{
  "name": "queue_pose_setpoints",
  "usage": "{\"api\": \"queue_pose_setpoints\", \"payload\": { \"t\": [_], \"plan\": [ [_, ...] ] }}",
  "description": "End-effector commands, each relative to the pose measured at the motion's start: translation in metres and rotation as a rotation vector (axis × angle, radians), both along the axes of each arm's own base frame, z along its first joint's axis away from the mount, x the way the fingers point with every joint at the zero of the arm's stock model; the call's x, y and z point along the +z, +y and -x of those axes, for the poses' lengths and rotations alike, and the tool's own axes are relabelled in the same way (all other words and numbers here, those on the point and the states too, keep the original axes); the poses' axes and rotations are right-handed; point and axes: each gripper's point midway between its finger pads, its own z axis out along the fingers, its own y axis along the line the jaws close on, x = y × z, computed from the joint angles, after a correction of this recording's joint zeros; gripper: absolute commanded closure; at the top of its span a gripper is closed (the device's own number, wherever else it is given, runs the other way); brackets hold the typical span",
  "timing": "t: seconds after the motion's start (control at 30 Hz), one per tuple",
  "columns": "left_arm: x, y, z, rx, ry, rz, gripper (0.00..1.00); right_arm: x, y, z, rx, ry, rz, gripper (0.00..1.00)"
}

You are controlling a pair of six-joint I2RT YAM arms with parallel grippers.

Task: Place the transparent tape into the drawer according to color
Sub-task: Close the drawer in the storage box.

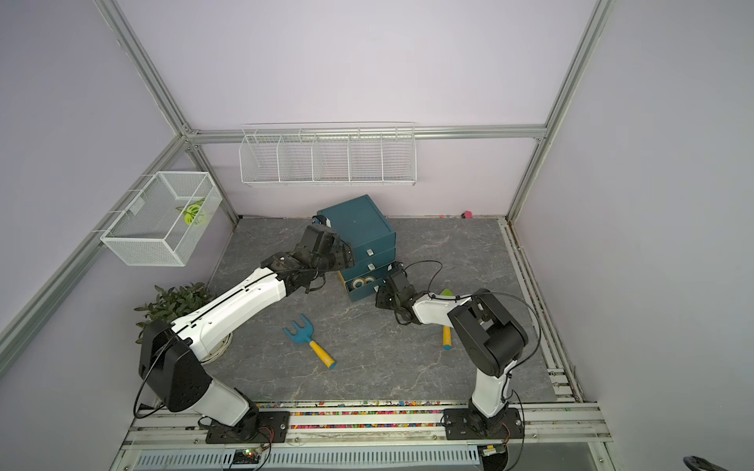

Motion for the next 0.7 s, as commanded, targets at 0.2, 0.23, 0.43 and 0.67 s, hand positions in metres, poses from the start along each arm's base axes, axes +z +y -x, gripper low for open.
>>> {"api": "queue_pose_setpoints", "payload": {
  "t": [0.2,0.23,0.43,0.67],
  "plan": [
    [-0.039,0.009,0.010,-0.020,0.090,-0.075,0.06,0.006,0.025,-0.039,-0.036,-0.053,-0.168,0.68],
    [-0.040,0.009,0.009,-0.020,0.091,-0.075,0.07,0.005,0.024,-0.041,-0.043,-0.053,-0.177,0.68],
    [-0.036,0.009,0.010,-0.024,0.086,-0.072,0.06,0.013,0.024,-0.040,-0.029,-0.069,-0.188,0.64],
    [0.005,0.009,0.018,-0.033,0.036,0.008,0.02,0.043,0.013,-0.016,-0.004,-0.103,-0.192,0.46]
  ]
}}
